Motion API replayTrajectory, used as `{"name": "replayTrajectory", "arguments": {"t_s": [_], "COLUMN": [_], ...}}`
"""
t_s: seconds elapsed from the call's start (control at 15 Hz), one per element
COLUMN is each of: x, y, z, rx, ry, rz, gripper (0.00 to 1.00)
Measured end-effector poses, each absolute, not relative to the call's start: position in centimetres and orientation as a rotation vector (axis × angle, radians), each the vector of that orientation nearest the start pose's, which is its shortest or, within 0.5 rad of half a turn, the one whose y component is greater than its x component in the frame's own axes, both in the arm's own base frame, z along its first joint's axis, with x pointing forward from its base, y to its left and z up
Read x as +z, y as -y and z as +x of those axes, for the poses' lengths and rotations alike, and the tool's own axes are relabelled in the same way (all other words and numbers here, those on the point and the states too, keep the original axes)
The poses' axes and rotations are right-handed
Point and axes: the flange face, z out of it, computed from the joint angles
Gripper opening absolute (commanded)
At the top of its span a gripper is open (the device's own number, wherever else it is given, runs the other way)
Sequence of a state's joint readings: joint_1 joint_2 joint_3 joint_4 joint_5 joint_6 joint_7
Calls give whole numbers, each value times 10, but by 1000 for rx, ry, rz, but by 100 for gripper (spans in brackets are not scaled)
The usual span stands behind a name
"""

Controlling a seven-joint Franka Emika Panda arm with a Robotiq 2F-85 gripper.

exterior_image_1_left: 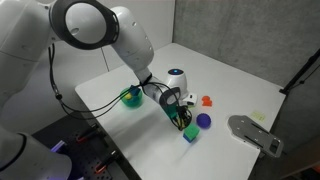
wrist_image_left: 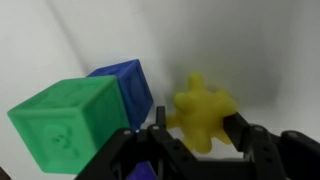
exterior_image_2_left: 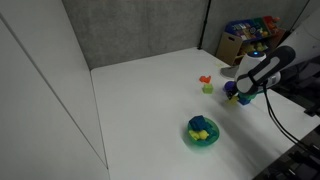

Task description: Put the yellow thing into the bowl

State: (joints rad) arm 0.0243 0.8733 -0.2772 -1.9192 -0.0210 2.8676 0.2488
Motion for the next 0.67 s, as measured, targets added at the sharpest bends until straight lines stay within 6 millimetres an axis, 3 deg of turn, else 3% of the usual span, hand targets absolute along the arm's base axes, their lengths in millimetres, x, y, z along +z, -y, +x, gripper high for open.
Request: {"name": "replayTrajectory", "arguments": {"t_s": [0.07, 0.13, 0.47, 0.67], "x": [59, 59, 67, 86], "y": [150, 147, 132, 111], "z": [590, 591, 597, 604], "rx": [-176, -177, -173, -169], "ry": [-619, -613, -591, -561], "rz": [-3296, -3296, -3280, -3251], "gripper": [23, 20, 15, 11]}}
